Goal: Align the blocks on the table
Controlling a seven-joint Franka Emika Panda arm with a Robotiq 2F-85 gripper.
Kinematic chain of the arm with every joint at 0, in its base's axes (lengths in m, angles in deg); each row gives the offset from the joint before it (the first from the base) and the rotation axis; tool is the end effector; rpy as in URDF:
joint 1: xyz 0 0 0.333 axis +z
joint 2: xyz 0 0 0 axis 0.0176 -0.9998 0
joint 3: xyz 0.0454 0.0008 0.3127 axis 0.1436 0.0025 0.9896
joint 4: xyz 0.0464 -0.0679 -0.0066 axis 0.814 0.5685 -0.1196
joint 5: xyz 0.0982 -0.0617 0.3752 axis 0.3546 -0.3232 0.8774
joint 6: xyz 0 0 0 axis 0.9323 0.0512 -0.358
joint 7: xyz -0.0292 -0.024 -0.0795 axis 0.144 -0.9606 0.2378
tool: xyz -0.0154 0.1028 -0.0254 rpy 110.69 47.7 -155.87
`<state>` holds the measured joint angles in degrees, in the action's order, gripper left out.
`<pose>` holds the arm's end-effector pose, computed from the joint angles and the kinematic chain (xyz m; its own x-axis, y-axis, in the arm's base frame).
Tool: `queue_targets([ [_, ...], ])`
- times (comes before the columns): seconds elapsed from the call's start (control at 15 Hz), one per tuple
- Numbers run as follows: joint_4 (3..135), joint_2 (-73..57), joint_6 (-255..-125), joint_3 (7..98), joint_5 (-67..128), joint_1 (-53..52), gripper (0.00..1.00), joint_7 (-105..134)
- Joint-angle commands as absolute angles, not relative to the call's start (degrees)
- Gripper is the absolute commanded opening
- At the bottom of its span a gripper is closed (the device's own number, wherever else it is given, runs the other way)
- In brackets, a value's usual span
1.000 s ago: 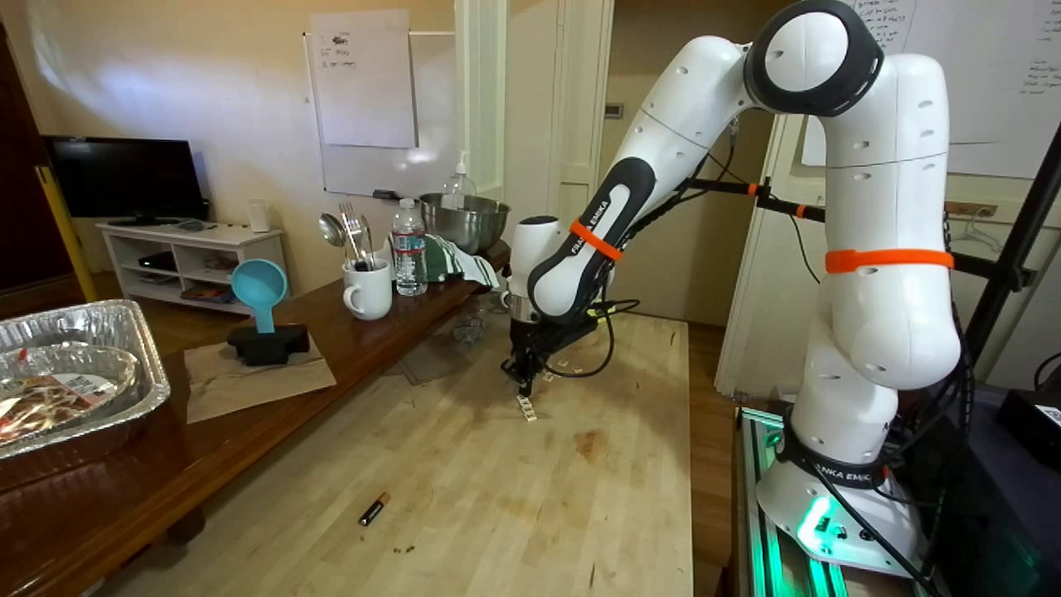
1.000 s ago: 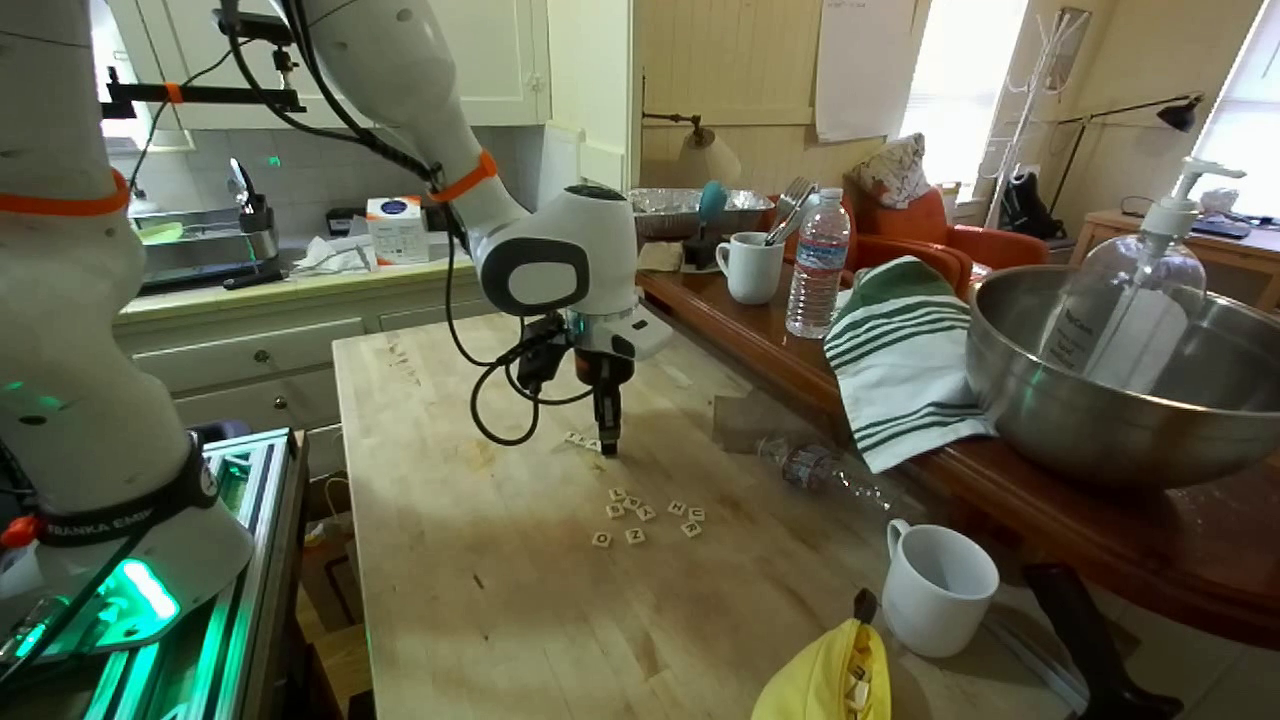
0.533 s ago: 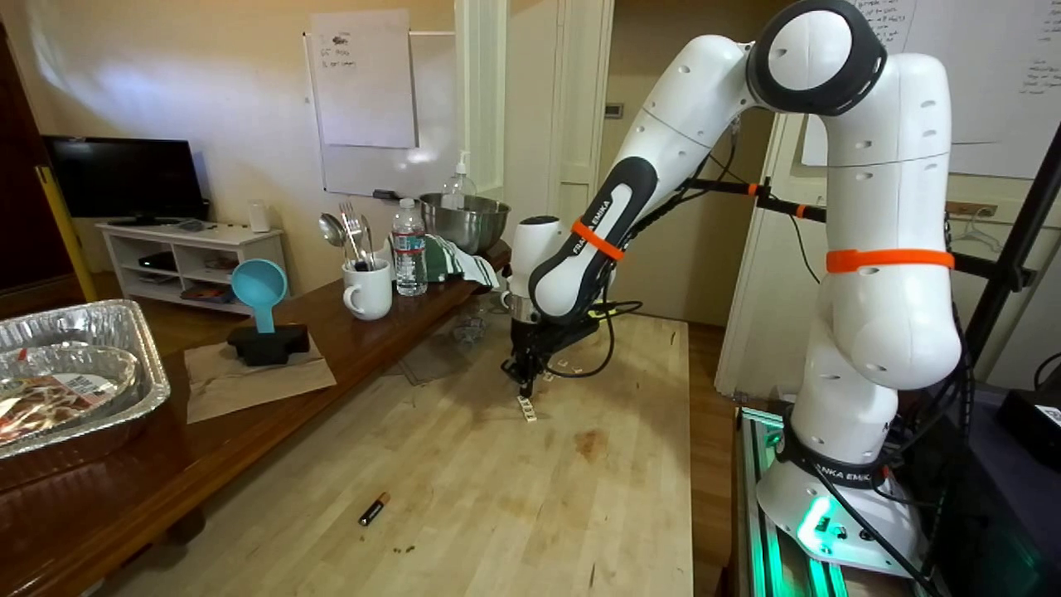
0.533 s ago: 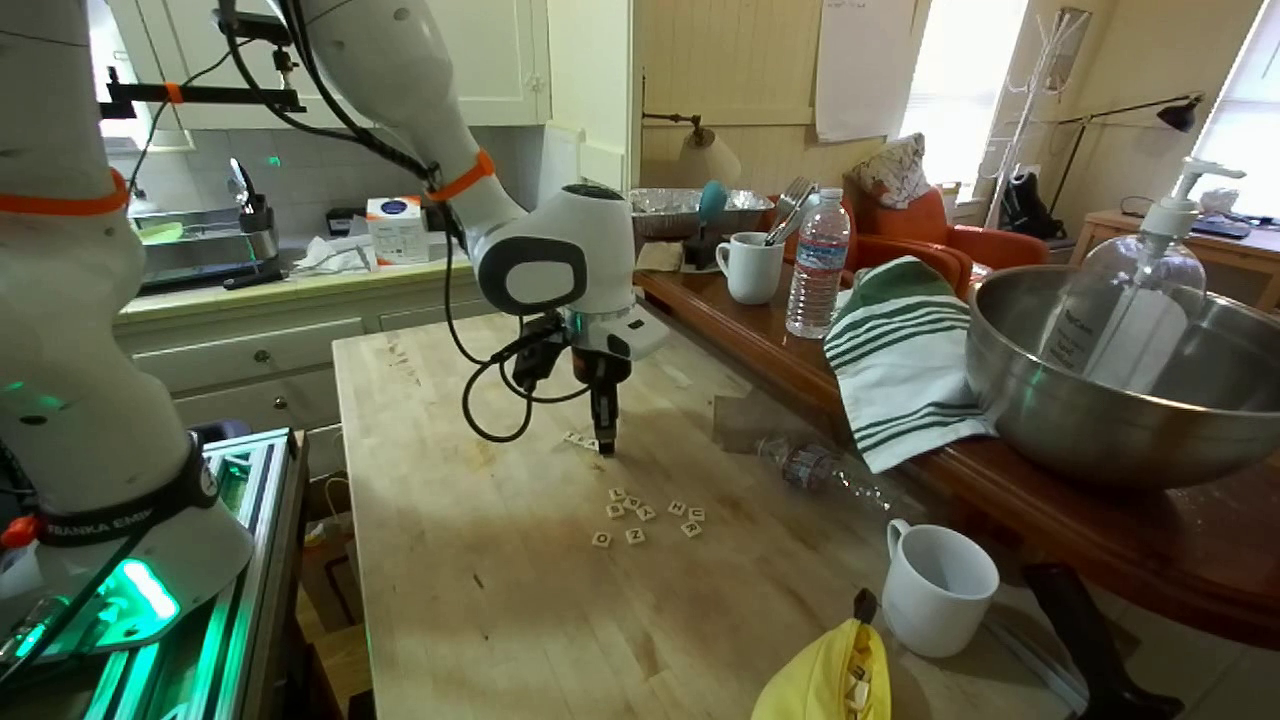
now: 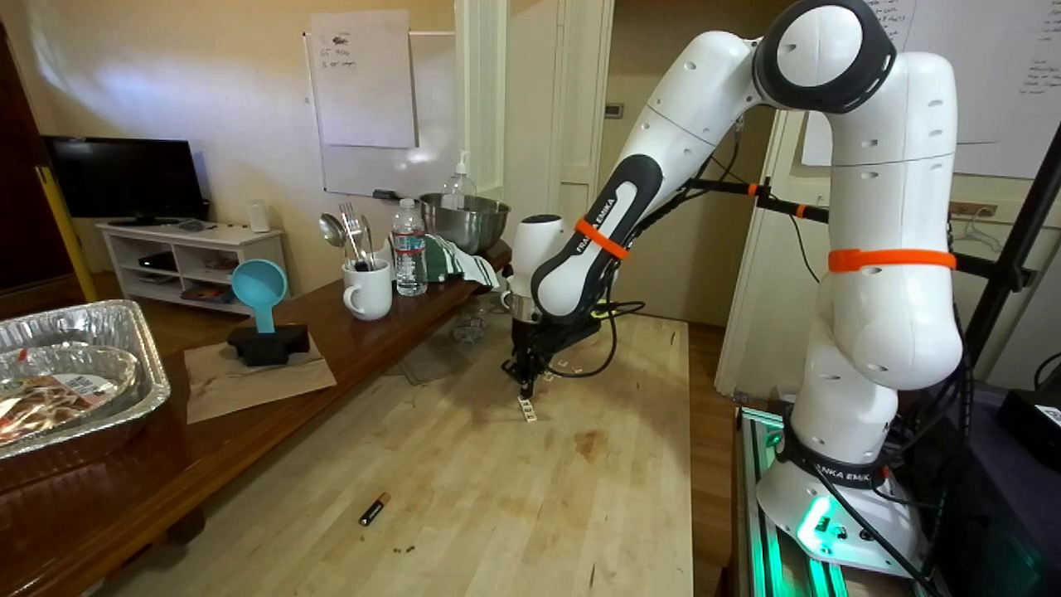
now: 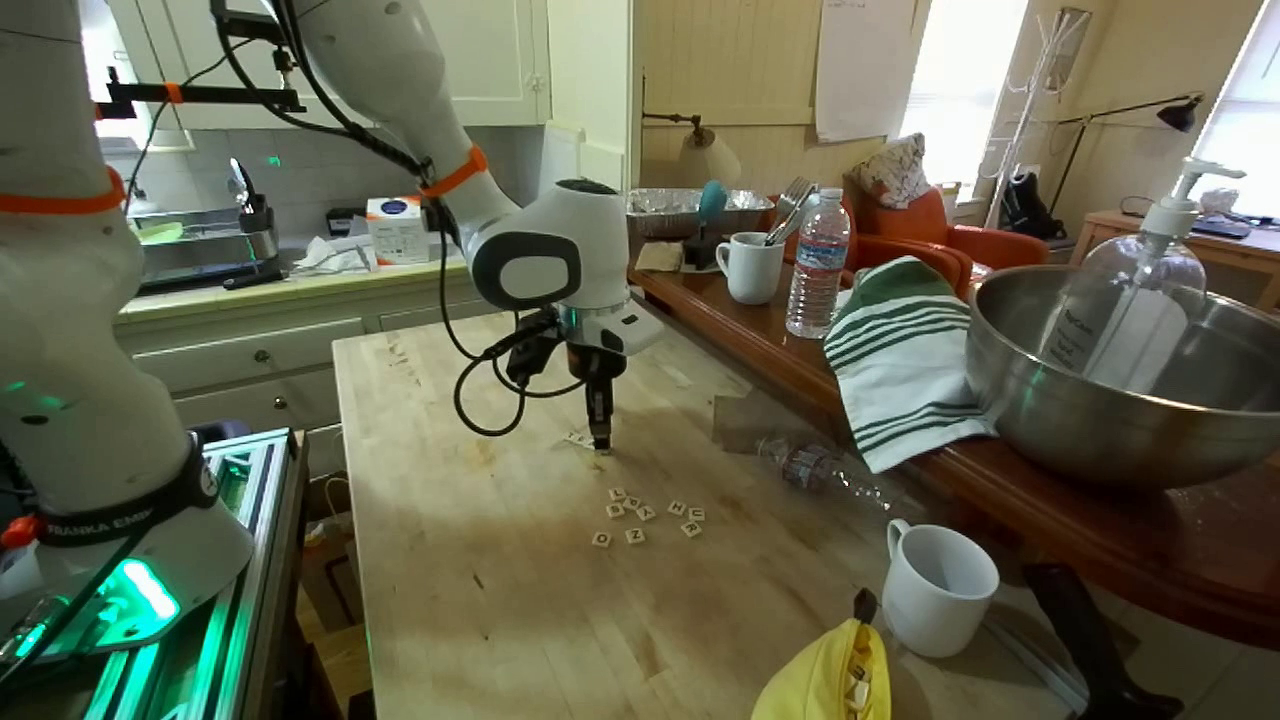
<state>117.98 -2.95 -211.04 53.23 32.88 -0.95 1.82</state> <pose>0.4862 -0.0262 0.2227 0.9432 -0.3266 0.0605 -0.3272 -0.9449 0.0004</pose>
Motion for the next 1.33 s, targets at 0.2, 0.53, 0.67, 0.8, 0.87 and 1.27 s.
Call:
queue_targets([
  [0.2,120.39,0.24,-211.42,53.10,31.77,0.06,0.00,2.67],
  [0.53,121.06,1.49,-211.09,54.45,31.09,-0.47,0.00,12.13],
  [0.67,121.54,2.27,-210.45,54.99,30.15,-0.51,0.00,17.22],
  [0.8,121.91,2.82,-210.63,55.51,29.19,-0.63,0.00,22.26],
  [0.87,121.96,3.02,-210.50,55.68,28.41,-0.64,0.00,24.44],
  [1.27,122.61,3.92,-210.66,56.70,26.40,-1.16,0.49,37.99],
])
